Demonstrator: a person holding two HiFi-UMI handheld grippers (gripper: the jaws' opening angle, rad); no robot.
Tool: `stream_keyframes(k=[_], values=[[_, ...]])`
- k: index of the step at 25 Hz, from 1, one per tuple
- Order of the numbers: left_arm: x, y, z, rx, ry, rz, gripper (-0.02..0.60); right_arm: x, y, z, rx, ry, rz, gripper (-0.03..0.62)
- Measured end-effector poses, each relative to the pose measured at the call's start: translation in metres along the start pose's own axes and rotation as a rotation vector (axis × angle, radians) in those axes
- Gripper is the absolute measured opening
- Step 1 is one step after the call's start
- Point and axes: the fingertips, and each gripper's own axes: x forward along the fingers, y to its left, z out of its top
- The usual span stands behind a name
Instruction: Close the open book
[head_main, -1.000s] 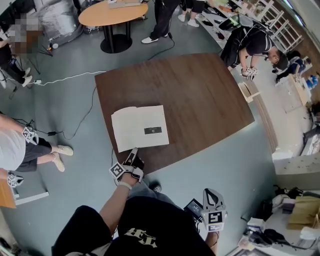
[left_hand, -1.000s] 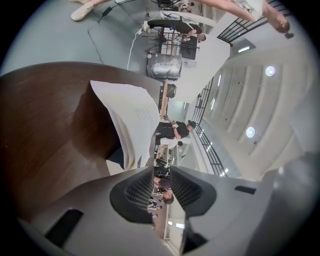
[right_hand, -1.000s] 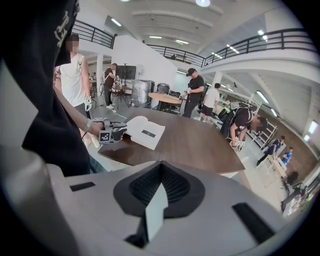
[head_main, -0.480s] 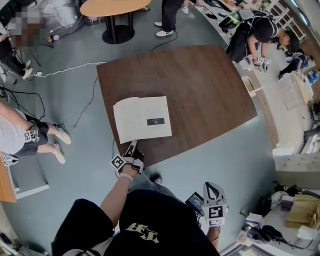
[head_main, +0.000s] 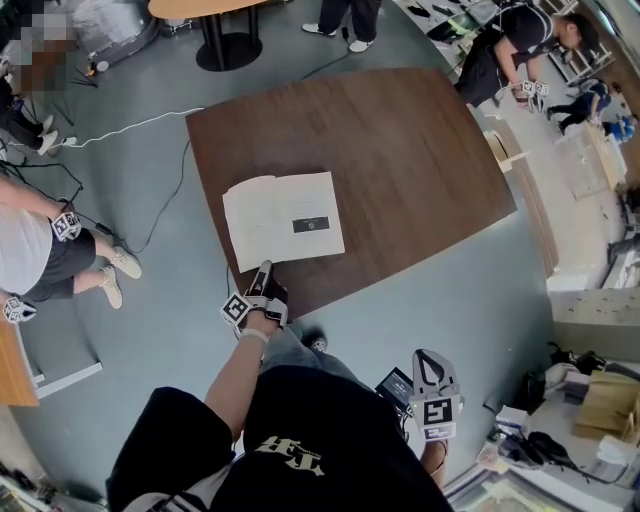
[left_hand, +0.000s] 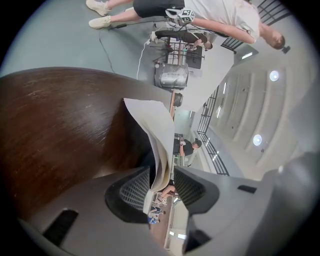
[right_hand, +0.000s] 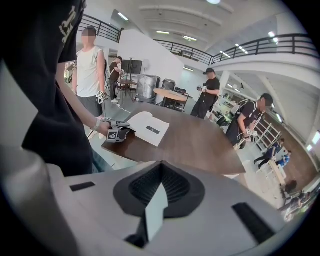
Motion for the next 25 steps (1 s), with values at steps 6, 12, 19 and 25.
stream_keyframes(k=[6, 12, 19, 25], values=[[0.005, 0.008, 0.008, 0.003, -0.018, -0.006, 0.137, 0.0, 0.003, 0.003, -0.024, 0.021, 0.008, -0.012], [0.013, 0.006, 0.014, 0.004, -0.029, -0.02, 0.137, 0.002, 0.005, 0.003, -0.029, 0.027, 0.011, -0.012], [0.011, -0.001, 0.02, 0.033, -0.044, -0.034, 0.084, 0.001, 0.007, 0.009, -0.005, 0.008, 0.01, -0.012], [0.011, -0.004, 0.02, 0.07, -0.048, -0.026, 0.018, 0.001, 0.008, 0.012, 0.006, -0.008, 0.006, -0.012]])
